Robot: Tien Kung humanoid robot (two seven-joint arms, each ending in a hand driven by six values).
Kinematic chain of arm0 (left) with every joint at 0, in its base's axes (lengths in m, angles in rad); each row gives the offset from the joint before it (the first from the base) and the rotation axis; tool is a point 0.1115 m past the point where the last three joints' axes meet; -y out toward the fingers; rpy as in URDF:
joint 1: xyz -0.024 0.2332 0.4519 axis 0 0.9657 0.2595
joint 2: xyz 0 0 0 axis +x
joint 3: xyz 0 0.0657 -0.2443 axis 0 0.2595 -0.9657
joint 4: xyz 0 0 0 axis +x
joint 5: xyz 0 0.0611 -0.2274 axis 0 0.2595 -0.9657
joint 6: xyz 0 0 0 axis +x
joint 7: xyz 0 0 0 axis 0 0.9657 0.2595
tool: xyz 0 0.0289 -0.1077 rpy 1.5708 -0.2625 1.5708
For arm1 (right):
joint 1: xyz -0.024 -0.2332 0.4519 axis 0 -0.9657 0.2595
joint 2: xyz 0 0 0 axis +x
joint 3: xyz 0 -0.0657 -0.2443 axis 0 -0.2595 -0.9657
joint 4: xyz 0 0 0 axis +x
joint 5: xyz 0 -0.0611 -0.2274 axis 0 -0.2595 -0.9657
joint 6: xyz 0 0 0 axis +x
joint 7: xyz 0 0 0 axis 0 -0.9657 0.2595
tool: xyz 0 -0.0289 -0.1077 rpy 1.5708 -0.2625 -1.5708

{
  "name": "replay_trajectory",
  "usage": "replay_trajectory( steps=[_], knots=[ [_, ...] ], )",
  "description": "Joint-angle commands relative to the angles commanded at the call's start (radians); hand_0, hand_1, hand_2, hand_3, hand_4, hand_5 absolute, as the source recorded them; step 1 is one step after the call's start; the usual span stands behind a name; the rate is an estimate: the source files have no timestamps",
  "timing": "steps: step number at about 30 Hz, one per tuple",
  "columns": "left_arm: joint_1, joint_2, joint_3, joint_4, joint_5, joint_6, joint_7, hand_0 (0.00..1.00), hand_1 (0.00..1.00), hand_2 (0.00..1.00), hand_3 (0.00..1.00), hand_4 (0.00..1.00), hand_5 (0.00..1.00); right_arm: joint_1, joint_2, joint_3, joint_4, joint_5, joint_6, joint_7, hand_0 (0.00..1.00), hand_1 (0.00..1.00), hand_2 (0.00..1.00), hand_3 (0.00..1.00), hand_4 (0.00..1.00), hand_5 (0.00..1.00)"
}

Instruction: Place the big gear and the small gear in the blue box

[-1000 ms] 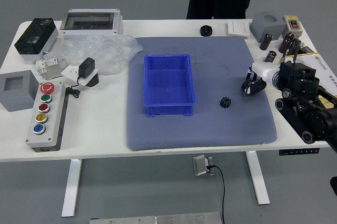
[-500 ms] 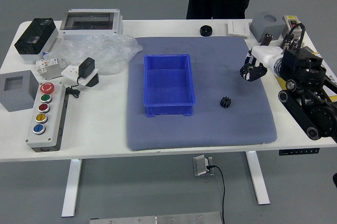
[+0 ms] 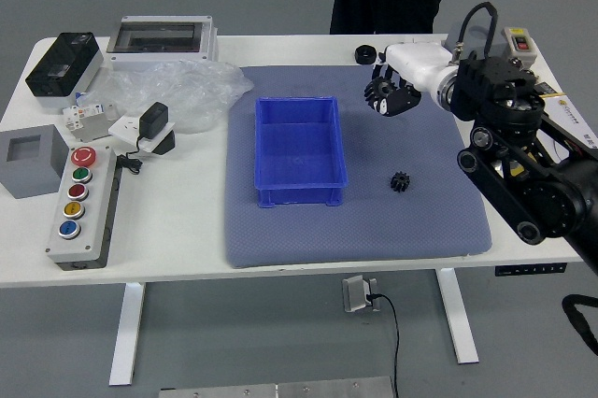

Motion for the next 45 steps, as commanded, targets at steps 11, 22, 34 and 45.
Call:
replay_trajectory(
  steps=[11,22,34,45],
  knots=[
    [-0.006,-0.004,0.018,0.000,-0.004,-0.002,0.002,0.811,0.809,0.783,0.732,0.481,0.153,0.048,0.138,-0.052,-0.097,0.010,-0.017,0.008,0.685,0.507,0.484,0.571,0.552,0.205],
    [-0.012,-0.006,0.029,0.000,0.000,-0.003,0.006,0.811,0.809,0.784,0.732,0.481,0.154,0.054,0.190,-0.084,-0.153,0.016,-0.013,0.005,0.689,0.510,0.489,0.581,0.552,0.205],
    [-0.006,-0.002,0.031,0.000,0.006,-0.003,0.010,0.811,0.809,0.785,0.732,0.479,0.155,0.050,0.193,-0.078,-0.165,0.039,0.028,0.010,0.856,0.715,0.790,0.998,0.853,0.398],
    [-0.004,0.000,0.029,0.000,0.002,-0.001,0.008,0.810,0.809,0.784,0.731,0.479,0.158,0.047,0.169,-0.060,-0.142,0.035,0.032,0.014,0.908,0.779,0.903,0.998,0.918,0.456]
  ],
)
